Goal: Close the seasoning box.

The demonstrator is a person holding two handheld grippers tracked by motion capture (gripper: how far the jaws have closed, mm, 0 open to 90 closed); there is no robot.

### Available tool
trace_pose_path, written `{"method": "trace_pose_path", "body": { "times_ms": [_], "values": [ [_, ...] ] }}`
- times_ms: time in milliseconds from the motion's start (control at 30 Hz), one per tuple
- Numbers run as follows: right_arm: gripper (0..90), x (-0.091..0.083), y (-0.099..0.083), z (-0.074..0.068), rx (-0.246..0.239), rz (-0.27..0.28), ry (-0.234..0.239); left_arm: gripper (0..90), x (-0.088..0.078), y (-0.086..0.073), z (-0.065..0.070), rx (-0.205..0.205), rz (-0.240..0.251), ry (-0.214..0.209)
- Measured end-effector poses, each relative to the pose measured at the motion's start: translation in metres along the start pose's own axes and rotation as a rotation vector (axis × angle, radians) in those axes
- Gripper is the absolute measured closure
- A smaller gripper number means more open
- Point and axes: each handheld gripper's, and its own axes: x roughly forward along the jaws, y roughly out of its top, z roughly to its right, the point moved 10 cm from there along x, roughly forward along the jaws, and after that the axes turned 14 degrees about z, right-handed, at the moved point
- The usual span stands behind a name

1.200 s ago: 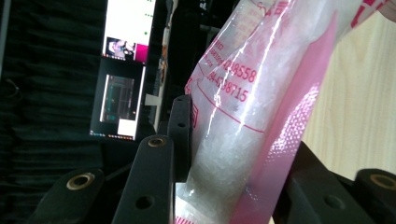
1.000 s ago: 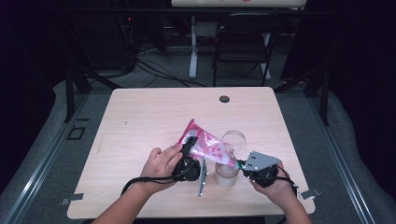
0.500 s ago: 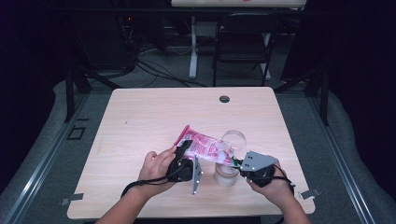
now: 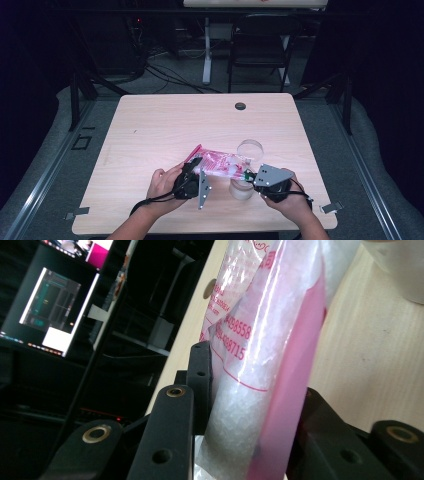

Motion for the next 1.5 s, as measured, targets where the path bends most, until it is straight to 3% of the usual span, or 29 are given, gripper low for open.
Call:
{"method": "trace_pose_path", "body": {
  "times_ms": [100, 167, 300, 533, 733, 1000, 1100, 1233, 1500],
  "values": [
    [89.8, 0.001, -0.002, -0.001, 0.012, 0.0, 0.003, 75.5, 0.0, -0.004, 0.004, -0.038, 0.005, -0.01],
    [88.3, 0.002, -0.001, -0.001, 0.026, 0.014, 0.007, 75.8, 0.001, -0.007, 0.006, -0.087, 0.014, -0.019],
    [79.2, 0.001, 0.007, 0.0, 0.063, 0.072, 0.009, 76.2, 0.002, -0.011, 0.013, -0.166, 0.022, -0.05],
    [69.4, -0.003, 0.007, 0.008, 0.119, 0.099, -0.007, 77.0, 0.004, -0.013, 0.022, -0.236, 0.032, -0.094],
    [66.8, -0.007, 0.008, 0.012, 0.16, 0.117, -0.01, 77.3, 0.008, -0.019, 0.029, -0.346, 0.044, -0.151],
    [63.8, -0.015, 0.014, 0.018, 0.191, 0.15, -0.021, 78.3, 0.012, -0.031, 0.044, -0.484, 0.016, -0.23],
    [63.3, -0.018, 0.015, 0.022, 0.217, 0.164, -0.031, 79.2, 0.014, -0.034, 0.049, -0.513, 0.002, -0.252],
    [63.2, -0.02, 0.014, 0.026, 0.229, 0.165, -0.047, 81.3, 0.016, -0.038, 0.054, -0.543, -0.026, -0.273],
    [63.1, -0.022, 0.01, 0.032, 0.25, 0.164, -0.063, 84.5, 0.019, -0.044, 0.054, -0.671, -0.042, -0.293]
  ]
}}
